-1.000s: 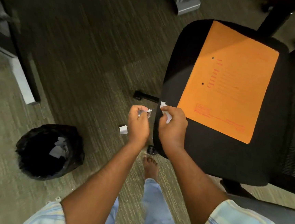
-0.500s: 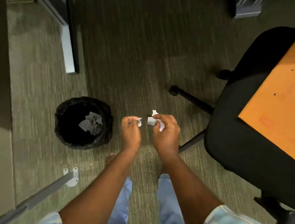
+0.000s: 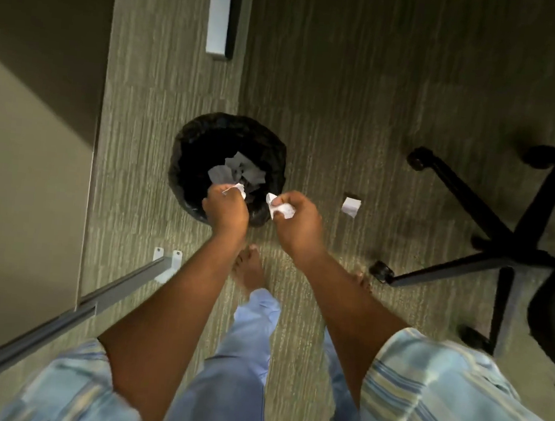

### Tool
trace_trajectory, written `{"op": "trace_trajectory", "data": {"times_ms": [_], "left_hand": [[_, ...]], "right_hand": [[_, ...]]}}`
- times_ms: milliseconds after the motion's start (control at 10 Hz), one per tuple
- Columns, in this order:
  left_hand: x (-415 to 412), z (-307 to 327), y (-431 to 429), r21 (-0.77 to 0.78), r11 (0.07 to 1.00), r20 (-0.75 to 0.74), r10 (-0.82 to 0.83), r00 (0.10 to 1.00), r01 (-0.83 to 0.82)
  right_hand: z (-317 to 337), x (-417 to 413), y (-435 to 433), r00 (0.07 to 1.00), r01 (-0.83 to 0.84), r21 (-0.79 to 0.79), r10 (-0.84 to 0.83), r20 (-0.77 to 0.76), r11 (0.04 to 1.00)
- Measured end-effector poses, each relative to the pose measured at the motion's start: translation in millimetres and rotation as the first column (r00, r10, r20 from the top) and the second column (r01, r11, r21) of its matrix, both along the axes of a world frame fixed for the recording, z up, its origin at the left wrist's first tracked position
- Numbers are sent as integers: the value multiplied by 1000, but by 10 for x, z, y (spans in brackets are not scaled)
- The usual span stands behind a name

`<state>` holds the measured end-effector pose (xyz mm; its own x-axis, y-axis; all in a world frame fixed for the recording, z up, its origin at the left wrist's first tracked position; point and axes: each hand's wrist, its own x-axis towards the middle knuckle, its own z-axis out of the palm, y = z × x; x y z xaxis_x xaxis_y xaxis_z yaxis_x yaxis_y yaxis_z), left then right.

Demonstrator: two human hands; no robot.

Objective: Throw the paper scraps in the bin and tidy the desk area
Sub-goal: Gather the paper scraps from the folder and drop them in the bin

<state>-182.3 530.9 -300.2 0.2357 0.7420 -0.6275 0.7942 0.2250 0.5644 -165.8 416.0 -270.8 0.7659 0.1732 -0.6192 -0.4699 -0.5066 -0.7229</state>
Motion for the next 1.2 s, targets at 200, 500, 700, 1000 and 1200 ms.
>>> {"op": "trace_trajectory", "data": {"times_ms": [200,500,700,1000,1200], "left_hand": [[-61,-505,448,-120,993,-68,-21,997,12],[-15,-1092,808,-169,985,-78,-41,996,27],[0,-1357,895,-154,982,-23,-117,993,112],[5,-1425,895,-18,999,-159,-49,986,47],[173,-1321,442,7,1000,-65,-13,998,14]], "right_hand": [[-424,52,539,995,-95,-42,93,-42,995],[-1259,211,1035,992,-107,-164,95,-80,981],[-1515,223,1217,984,-122,-105,107,-140,987],[-1497,297,1170,971,-239,-127,232,-62,963],[-1376,407,879,992,-113,-92,107,-66,989]]}}
